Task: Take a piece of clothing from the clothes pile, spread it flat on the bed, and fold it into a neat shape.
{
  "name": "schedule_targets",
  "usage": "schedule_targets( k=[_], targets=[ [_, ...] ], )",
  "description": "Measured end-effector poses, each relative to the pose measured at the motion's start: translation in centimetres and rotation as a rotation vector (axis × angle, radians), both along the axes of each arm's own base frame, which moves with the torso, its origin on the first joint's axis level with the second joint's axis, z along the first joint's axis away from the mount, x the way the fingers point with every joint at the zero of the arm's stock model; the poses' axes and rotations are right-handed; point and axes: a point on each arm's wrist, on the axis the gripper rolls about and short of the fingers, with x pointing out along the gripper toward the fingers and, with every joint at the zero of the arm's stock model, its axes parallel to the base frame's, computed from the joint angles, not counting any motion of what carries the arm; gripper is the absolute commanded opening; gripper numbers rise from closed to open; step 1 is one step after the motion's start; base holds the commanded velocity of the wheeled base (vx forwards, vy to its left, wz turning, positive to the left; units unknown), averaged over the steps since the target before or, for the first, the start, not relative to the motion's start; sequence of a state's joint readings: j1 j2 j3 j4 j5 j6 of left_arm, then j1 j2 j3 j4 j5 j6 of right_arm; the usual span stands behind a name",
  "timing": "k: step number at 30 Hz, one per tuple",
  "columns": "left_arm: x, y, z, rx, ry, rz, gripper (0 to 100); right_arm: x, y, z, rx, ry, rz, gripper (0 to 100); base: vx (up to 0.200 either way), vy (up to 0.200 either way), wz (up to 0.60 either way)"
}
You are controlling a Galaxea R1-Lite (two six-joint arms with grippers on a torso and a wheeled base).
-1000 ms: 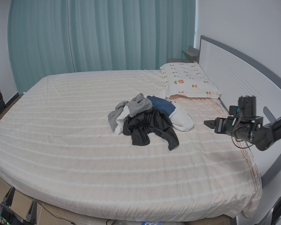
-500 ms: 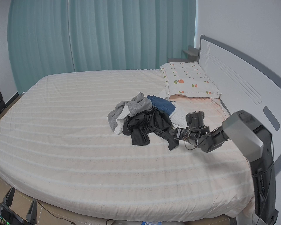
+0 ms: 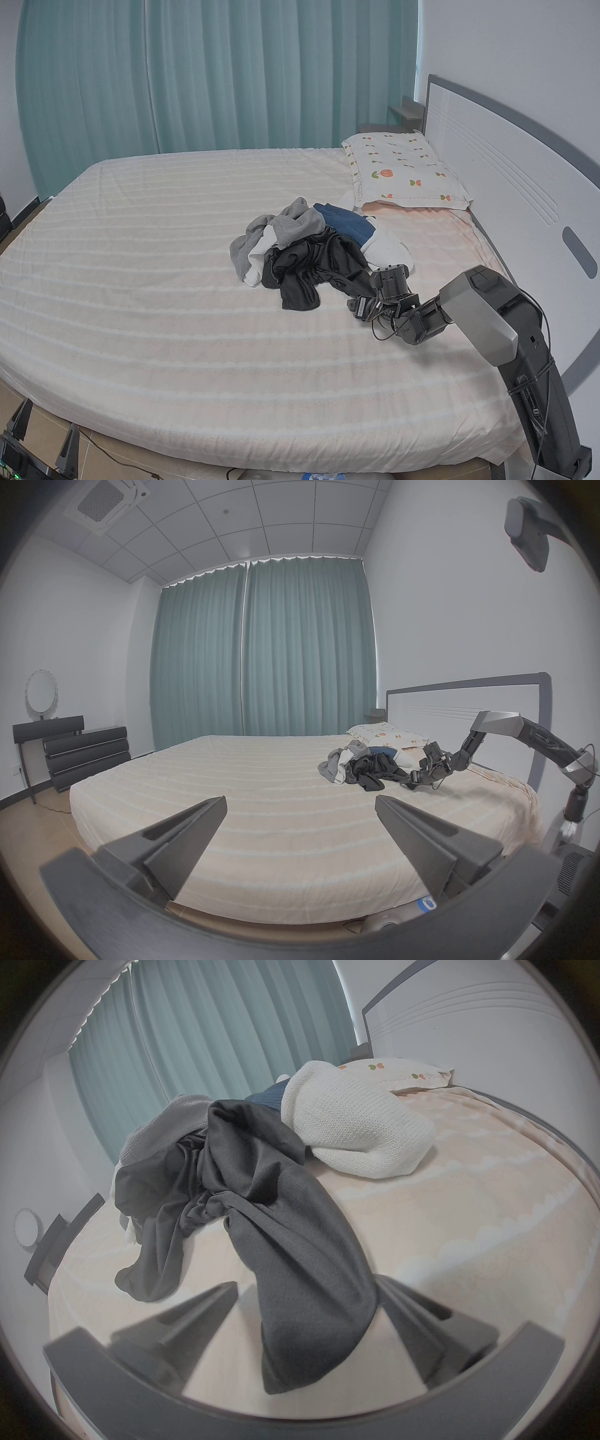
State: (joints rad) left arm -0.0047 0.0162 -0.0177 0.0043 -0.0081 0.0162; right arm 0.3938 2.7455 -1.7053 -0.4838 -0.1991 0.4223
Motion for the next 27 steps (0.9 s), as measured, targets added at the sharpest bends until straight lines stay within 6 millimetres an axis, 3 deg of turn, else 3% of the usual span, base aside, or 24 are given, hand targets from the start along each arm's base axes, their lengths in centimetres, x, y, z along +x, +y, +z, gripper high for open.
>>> schedule_targets(
  k=[10, 15, 21, 27],
  targets=[
    [0.0, 0.0, 0.0, 0.0, 0.0, 0.0, 100, 0.1, -0.4, 0.5, 0.016, -0.011, -0.024, 0, 0.0, 0.0, 0.0],
    [0.0, 0.0, 0.0, -0.001, 0.0, 0.001, 100, -0.9, -0.9, 1.8, 0.058, -0.012, -0.04, 0, 0.0, 0.0, 0.0],
    [0.0, 0.0, 0.0, -0.001, -0.001, 0.0, 100, -4.1, -2.0, 3.9, 0.103, -0.006, -0.012, 0, 0.0, 0.0, 0.0],
    [0.0, 0.0, 0.0, -0.009, -0.001, -0.001, 100, -8.9, -3.2, 6.6, 0.148, -0.011, 0.031, 0, 0.0, 0.0, 0.0]
  ],
)
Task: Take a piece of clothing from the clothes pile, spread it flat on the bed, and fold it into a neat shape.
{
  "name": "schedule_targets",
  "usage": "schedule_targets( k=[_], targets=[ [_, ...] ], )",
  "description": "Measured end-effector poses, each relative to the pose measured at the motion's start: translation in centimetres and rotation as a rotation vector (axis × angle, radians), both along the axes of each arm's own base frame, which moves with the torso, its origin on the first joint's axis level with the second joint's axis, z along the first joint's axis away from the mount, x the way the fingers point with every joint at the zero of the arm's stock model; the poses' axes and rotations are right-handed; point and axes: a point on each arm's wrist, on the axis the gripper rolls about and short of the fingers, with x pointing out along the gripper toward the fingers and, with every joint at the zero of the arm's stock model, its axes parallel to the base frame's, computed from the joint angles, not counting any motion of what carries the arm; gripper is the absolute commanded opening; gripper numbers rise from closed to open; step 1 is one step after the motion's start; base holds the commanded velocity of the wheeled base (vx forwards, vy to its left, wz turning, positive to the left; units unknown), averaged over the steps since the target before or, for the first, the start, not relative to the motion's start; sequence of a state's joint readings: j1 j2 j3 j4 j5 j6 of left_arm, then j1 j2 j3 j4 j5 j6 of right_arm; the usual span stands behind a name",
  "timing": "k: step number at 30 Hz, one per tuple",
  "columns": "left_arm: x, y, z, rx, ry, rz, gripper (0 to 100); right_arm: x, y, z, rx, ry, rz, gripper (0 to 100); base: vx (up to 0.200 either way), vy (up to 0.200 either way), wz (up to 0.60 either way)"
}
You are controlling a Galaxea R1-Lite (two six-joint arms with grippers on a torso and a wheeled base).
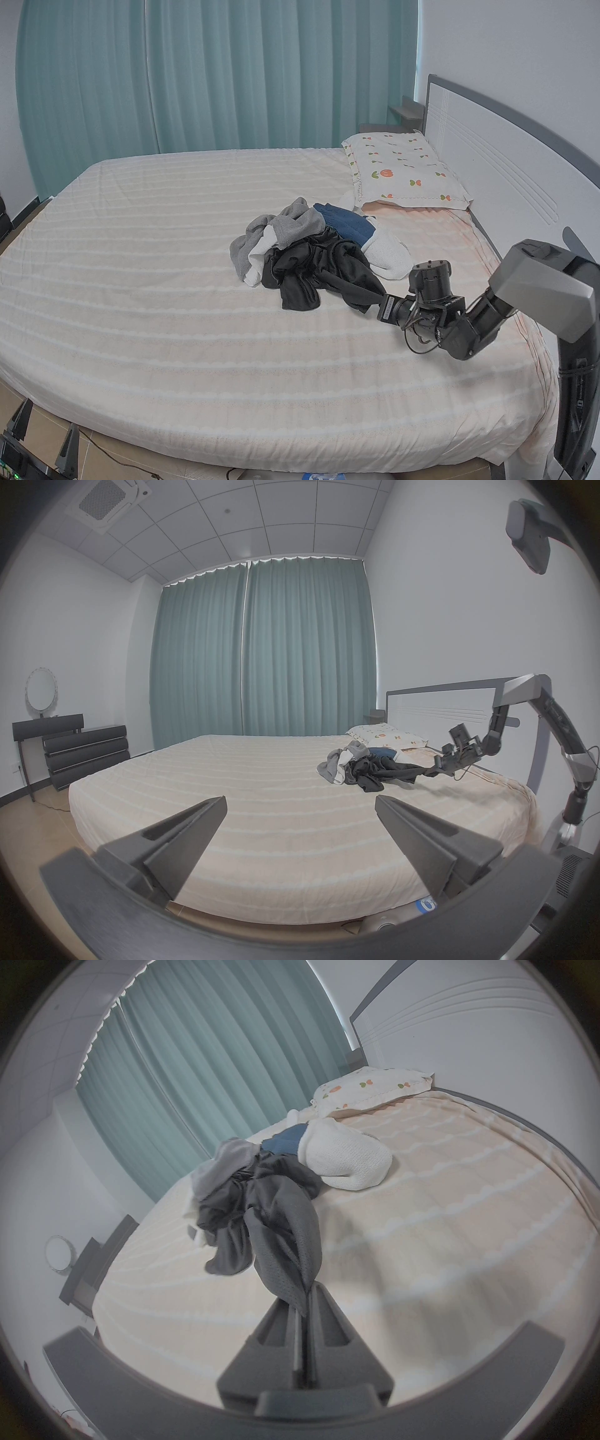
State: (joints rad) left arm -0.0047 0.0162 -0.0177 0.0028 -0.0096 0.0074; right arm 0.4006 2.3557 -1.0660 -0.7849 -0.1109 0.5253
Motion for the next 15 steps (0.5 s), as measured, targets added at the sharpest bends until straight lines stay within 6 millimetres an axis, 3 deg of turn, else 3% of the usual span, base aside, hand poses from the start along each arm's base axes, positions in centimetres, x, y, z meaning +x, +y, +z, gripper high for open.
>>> schedule_targets(
  k=[8, 15],
  targets=[
    [-0.1, 0.0, 0.7, -0.042, -0.043, -0.005, 100, -7.8, -1.9, 3.0, 0.062, -0.016, 0.069, 0, 0.0, 0.0, 0.0],
    [-0.1, 0.0, 5.8, -0.091, -0.105, -0.046, 100, -12.3, -3.0, 5.5, 0.105, -0.052, 0.113, 0, 0.0, 0.0, 0.0]
  ],
)
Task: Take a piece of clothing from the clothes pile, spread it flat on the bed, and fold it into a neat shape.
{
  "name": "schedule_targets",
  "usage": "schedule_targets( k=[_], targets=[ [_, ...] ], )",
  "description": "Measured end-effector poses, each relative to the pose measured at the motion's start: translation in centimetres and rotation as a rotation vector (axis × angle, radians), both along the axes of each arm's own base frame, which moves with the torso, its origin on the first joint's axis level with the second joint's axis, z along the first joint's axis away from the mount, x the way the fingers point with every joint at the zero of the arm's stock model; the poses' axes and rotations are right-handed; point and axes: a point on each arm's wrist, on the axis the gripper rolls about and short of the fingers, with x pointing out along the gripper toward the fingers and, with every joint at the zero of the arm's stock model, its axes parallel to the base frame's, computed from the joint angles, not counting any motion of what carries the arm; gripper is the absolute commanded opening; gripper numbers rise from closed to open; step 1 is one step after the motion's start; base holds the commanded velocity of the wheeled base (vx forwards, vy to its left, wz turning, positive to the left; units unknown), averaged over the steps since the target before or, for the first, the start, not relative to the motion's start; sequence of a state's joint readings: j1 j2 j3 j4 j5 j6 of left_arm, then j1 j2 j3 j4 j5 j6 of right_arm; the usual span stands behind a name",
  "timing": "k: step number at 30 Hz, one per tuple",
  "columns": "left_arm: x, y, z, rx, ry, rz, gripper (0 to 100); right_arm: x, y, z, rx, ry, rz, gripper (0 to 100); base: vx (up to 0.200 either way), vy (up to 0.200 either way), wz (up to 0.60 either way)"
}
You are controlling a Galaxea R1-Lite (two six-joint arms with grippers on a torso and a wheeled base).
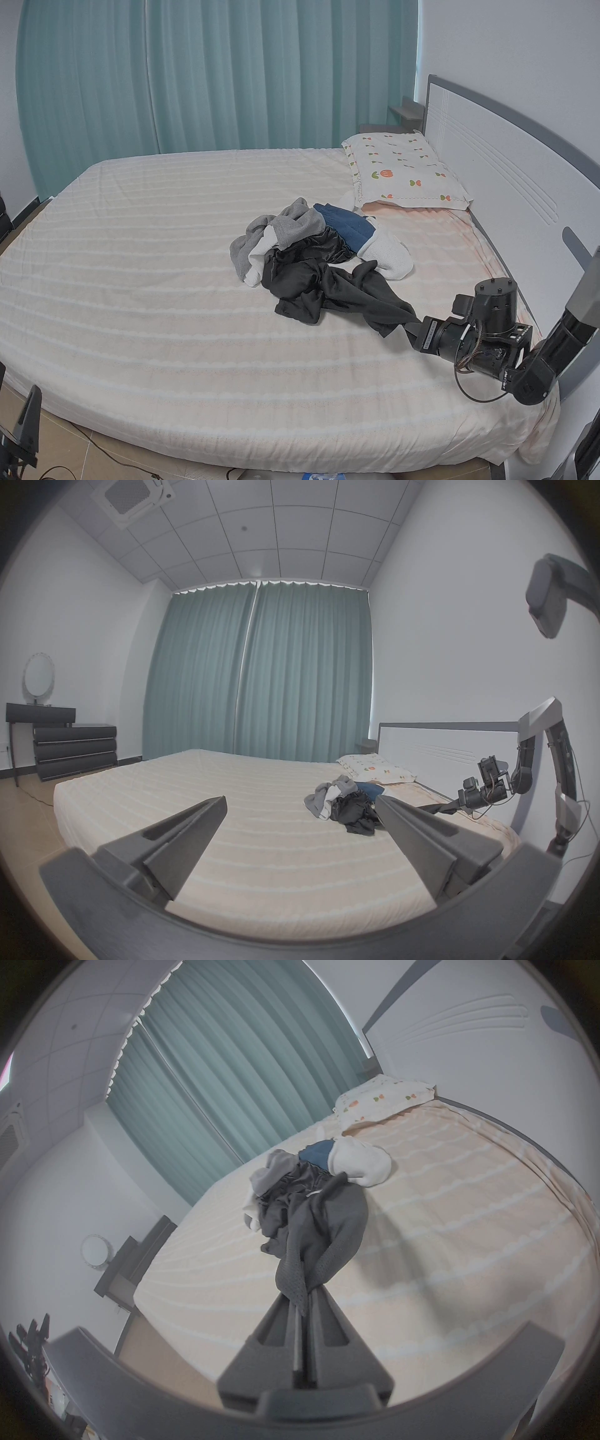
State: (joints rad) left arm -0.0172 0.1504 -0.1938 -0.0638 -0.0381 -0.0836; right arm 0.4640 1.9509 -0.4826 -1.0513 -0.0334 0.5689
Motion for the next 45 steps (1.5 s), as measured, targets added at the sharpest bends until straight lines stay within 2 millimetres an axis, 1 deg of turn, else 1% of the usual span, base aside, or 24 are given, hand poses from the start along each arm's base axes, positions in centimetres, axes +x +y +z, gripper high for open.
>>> schedule_targets(
  k=[4, 9, 13, 17, 18, 23, 27, 28, 33, 38, 41, 45],
  targets=[
    [1.9, -0.1, 2.1, 0.007, 0.078, -0.039, 100, -1.6, -0.1, 1.2, 0.025, -0.029, 0.022, 0, 0.0, 0.0, 0.0],
    [5.5, -0.4, 3.7, 0.013, 0.19, -0.117, 100, -3.2, -0.3, 2.3, 0.054, -0.052, 0.042, 0, 0.0, 0.0, 0.0],
    [8.9, -1.2, 4.2, 0.003, 0.27, -0.189, 100, -3.8, -0.3, 3.2, 0.079, -0.081, 0.052, 0, 0.0, 0.0, 0.0],
    [12.8, -2.8, 4.0, -0.025, 0.344, -0.261, 100, -4.2, -0.1, 4.3, 0.111, -0.129, 0.066, 0, 0.0, 0.0, 0.0],
    [13.5, -3.1, 3.9, -0.029, 0.358, -0.272, 100, -4.2, 0.0, 4.5, 0.118, -0.139, 0.069, 0, 0.0, 0.0, 0.0],
    [17.8, -6.2, 2.4, -0.044, 0.446, -0.336, 100, -4.2, 0.5, 6.1, 0.16, -0.204, 0.091, 0, 0.0, 0.0, 0.0],
    [20.5, -8.9, 0.8, -0.046, 0.515, -0.378, 100, -4.4, 1.1, 7.2, 0.191, -0.249, 0.113, 0, 0.0, 0.0, 0.0],
    [21.5, -10.0, 0.1, -0.045, 0.537, -0.392, 100, -4.4, 1.2, 7.5, 0.2, -0.263, 0.12, 0, 0.0, 0.0, 0.0],
    [25.0, -14.3, -2.7, -0.037, 0.597, -0.433, 100, -4.5, 1.9, 8.9, 0.233, -0.313, 0.145, 0, 0.0, 0.0, 0.0],
    [28.7, -19.0, -5.4, -0.042, 0.599, -0.455, 100, -4.4, 2.5, 10.0, 0.257, -0.358, 0.176, 0, 0.0, 0.0, 0.0],
    [30.5, -21.3, -6.7, -0.06, 0.589, -0.452, 100, -4.4, 2.8, 10.5, 0.269, -0.376, 0.195, 0, 0.0, 0.0, 0.0],
    [32.1, -23.5, -8.4, -0.091, 0.588, -0.443, 100, -4.7, 3.3, 10.9, 0.277, -0.389, 0.222, 0, 0.0, 0.0, 0.0]
  ],
)
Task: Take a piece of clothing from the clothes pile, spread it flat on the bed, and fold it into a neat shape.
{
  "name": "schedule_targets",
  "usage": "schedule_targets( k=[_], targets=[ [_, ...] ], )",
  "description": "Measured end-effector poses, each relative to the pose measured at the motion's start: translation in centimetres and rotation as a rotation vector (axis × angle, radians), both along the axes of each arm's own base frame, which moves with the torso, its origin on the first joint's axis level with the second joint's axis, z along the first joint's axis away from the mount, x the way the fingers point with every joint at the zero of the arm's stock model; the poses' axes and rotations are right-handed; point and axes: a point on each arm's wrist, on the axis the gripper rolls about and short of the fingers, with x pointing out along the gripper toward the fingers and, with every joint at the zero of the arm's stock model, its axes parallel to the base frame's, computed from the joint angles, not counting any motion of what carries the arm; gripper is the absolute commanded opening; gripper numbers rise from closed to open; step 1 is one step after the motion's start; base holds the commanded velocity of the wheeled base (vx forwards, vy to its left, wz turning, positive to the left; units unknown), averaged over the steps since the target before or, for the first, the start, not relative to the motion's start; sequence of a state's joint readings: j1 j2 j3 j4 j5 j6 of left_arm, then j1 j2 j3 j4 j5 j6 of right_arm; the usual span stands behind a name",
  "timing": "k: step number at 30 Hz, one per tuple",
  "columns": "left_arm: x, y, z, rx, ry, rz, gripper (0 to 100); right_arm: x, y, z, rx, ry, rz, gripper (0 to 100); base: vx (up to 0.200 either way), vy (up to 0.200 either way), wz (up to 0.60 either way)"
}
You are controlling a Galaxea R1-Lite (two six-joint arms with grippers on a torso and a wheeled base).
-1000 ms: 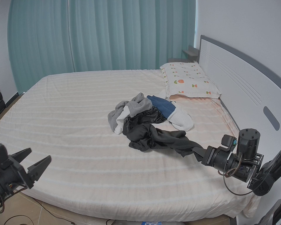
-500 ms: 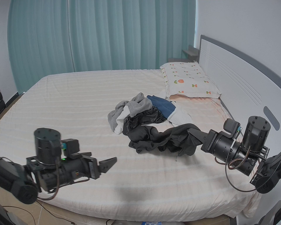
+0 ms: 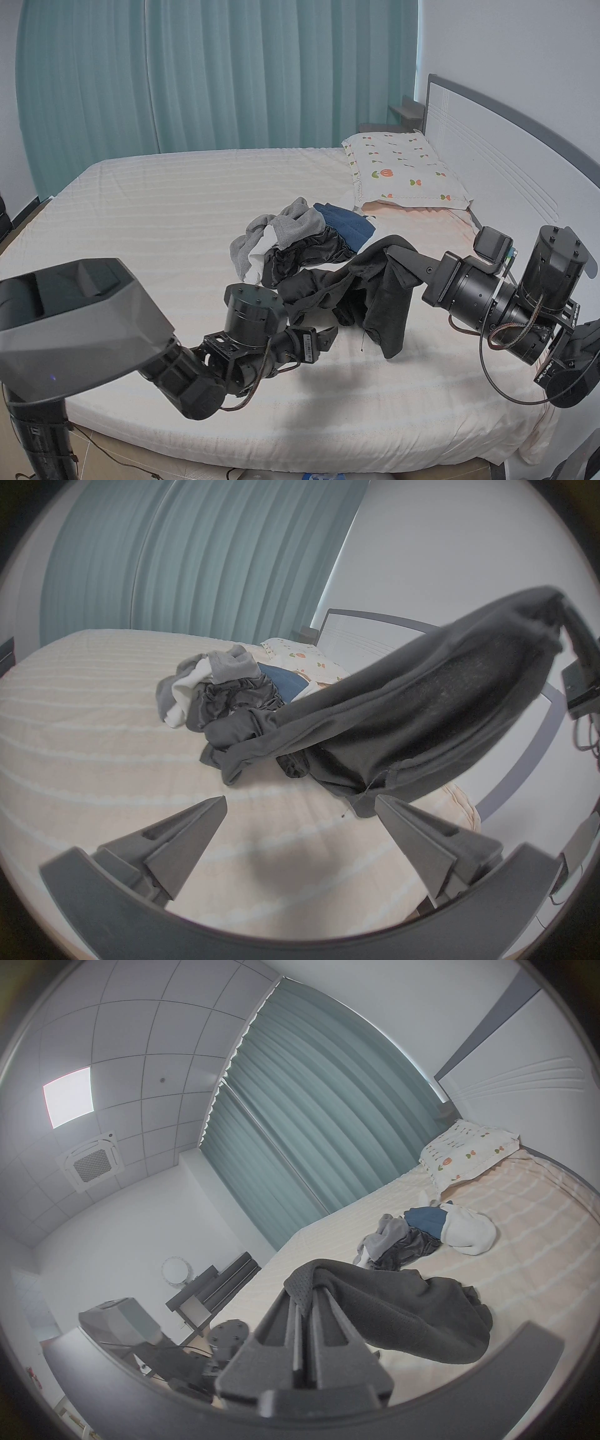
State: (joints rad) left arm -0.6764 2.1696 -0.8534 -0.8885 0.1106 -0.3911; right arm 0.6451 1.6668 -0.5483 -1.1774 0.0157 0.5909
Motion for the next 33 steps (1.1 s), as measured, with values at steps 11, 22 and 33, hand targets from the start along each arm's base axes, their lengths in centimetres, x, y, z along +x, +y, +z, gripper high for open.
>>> schedule_targets(
  k=[11, 22, 33],
  targets=[
    [3.7, -2.4, -3.1, -0.021, -0.014, 0.071, 100, -0.9, 1.1, 0.6, -0.017, -0.051, 0.049, 0, 0.0, 0.0, 0.0],
    [7.9, -3.1, -5.2, -0.052, -0.052, 0.17, 100, -0.6, 0.6, 1.3, -0.006, -0.081, 0.028, 0, 0.0, 0.0, 0.0],
    [11.2, -2.9, -7.6, -0.059, -0.066, 0.218, 0, 0.8, -0.8, 2.1, 0.015, -0.102, -0.03, 0, 0.0, 0.0, 0.0]
  ],
)
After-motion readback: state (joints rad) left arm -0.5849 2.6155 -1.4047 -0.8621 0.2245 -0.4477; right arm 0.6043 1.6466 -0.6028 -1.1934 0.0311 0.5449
